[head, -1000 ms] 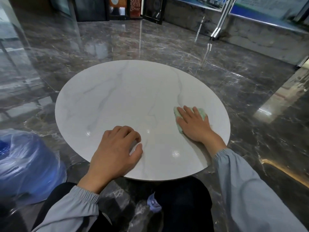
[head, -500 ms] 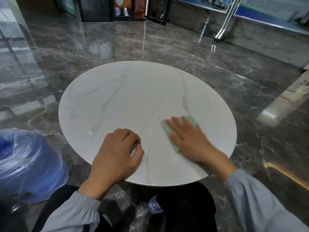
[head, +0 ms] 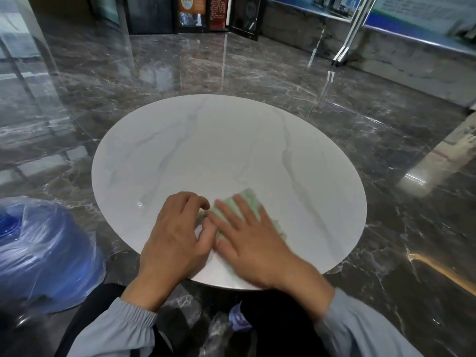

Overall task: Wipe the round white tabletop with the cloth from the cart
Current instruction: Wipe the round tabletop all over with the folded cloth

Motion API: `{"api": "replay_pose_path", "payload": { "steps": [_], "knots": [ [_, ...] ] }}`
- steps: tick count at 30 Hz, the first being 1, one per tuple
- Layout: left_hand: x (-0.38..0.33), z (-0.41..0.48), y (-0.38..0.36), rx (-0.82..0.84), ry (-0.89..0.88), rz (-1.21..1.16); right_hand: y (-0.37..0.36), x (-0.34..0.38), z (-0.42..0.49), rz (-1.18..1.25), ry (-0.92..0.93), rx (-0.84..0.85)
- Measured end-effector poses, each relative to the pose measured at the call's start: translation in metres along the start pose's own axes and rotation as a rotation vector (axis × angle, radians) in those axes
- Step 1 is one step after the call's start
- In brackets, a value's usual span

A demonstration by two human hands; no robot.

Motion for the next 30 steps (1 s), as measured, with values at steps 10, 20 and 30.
{"api": "replay_pose_path", "payload": {
  "steps": [10,20,30],
  "knots": [
    [0.000,0.000,0.000,-0.009,-0.018,0.015,0.026,-0.151,0.004,0.085,-0.420,0.043],
    [0.002,0.002,0.006,-0.081,0.063,-0.057,0.001,0.027,-0.022,0.035,0.133,0.053],
    [0.007,0.002,-0.002,-0.041,0.032,0.102,0.026,-0.164,0.010,0.092,-0.444,0.027]
  ]
}}
Point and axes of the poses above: each hand's wrist, its own z-axis towards the middle knuckle, its own y-axis out of the back of the hand, x = y × z, the point moved 5 cm from there along z, towards the middle knuckle
